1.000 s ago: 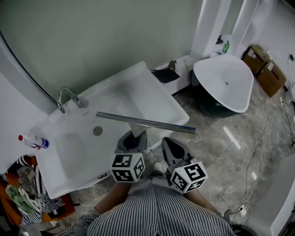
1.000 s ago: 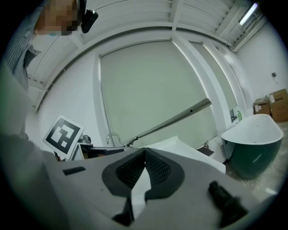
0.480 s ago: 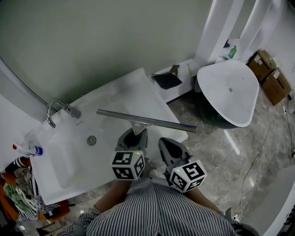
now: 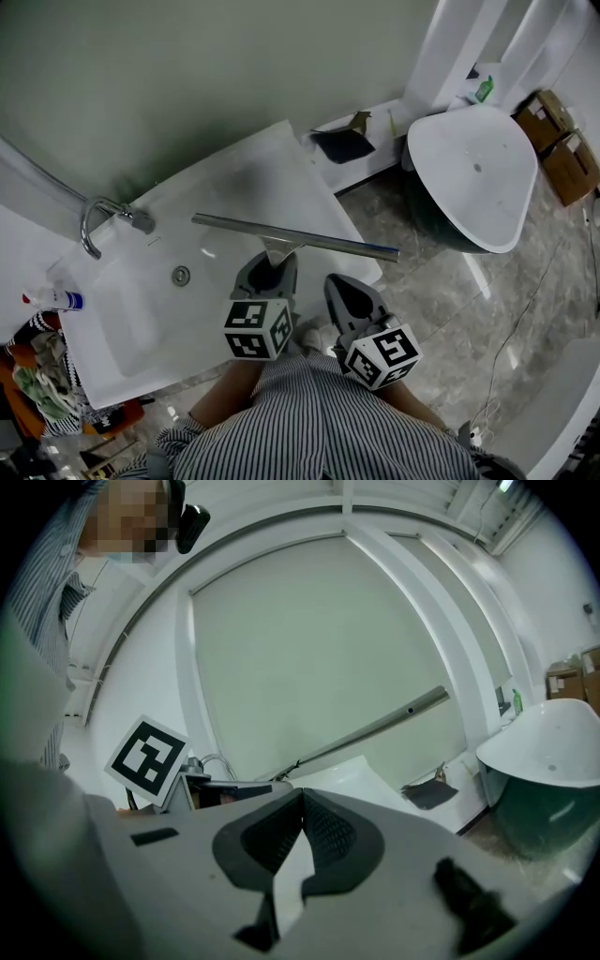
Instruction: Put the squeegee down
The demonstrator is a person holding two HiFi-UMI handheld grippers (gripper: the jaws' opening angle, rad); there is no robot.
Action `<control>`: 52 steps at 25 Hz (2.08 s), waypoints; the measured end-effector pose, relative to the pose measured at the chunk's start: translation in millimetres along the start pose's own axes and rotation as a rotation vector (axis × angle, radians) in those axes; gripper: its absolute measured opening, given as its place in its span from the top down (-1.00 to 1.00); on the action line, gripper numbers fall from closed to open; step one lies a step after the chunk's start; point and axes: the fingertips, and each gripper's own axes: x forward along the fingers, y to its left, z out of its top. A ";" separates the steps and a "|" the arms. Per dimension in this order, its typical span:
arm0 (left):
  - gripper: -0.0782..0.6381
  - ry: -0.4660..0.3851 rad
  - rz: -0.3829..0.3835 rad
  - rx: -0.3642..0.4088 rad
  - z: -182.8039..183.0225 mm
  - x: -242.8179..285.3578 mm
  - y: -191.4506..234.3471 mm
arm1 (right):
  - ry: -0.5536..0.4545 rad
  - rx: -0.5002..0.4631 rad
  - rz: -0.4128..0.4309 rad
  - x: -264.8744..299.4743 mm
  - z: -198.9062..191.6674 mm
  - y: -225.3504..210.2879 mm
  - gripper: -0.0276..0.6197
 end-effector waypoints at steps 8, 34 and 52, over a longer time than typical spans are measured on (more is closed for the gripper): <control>0.46 0.051 -0.028 0.011 -15.0 -4.4 3.9 | 0.008 0.038 -0.040 7.5 -10.1 0.8 0.87; 0.46 0.204 -0.163 0.147 -29.7 35.6 11.9 | 0.040 0.128 -0.129 22.6 -31.3 -16.4 0.87; 0.46 0.351 -0.200 0.161 -73.0 101.7 17.3 | 0.077 0.225 -0.204 21.1 -68.2 -69.2 0.87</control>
